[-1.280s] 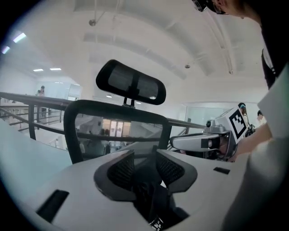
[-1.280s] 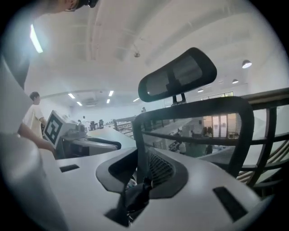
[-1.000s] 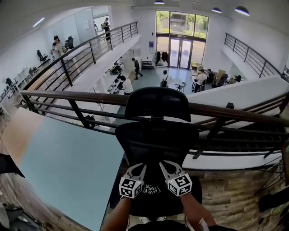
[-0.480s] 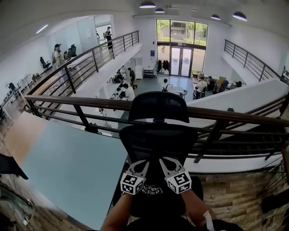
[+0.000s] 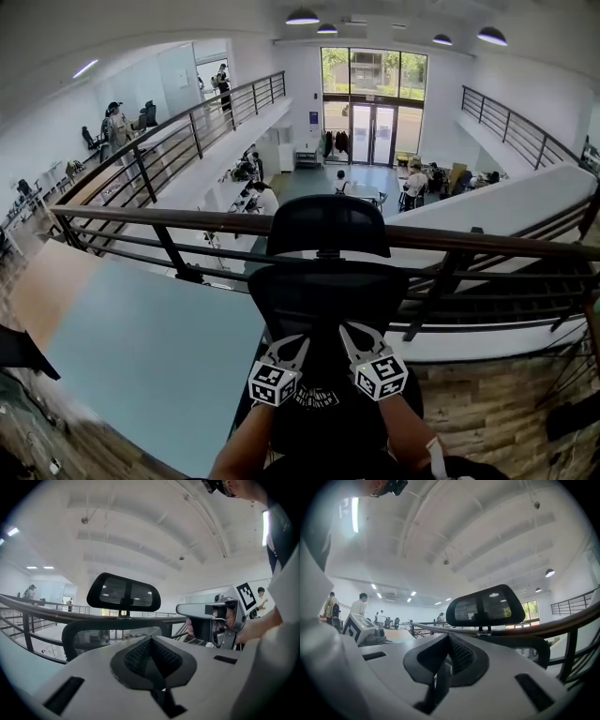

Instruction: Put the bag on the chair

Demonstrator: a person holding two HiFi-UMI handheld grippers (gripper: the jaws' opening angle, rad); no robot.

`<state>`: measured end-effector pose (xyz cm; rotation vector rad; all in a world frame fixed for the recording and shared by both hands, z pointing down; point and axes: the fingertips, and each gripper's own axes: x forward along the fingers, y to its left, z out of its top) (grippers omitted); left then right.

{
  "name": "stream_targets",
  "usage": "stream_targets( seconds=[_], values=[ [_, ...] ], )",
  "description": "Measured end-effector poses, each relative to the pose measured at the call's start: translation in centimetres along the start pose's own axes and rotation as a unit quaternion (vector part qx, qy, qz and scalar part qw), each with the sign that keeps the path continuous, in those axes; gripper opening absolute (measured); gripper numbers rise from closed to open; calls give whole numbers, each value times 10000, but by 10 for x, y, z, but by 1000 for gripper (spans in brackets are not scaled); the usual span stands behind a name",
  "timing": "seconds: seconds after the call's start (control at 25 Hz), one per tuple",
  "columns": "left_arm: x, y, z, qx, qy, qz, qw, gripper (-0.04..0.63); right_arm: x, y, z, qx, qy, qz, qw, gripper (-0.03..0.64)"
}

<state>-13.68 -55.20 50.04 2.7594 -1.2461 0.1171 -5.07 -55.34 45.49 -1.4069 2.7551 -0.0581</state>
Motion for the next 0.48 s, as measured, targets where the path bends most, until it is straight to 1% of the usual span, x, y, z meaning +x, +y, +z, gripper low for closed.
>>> stream_targets(
  seconds=[0.16, 0.28, 0.48],
  values=[
    [0, 0, 4, 57, -8, -12, 10000, 11, -1, -3, 9, -147, -65, -59, 9999, 20],
    [-2, 2, -1, 128, 52, 23, 9999, 11, -1, -1, 8, -202, -83, -102, 9997, 20],
    [-2, -3, -8, 74, 80, 28, 9999, 11, -5, -1, 1, -204, -6, -98, 9997, 20]
  ],
)
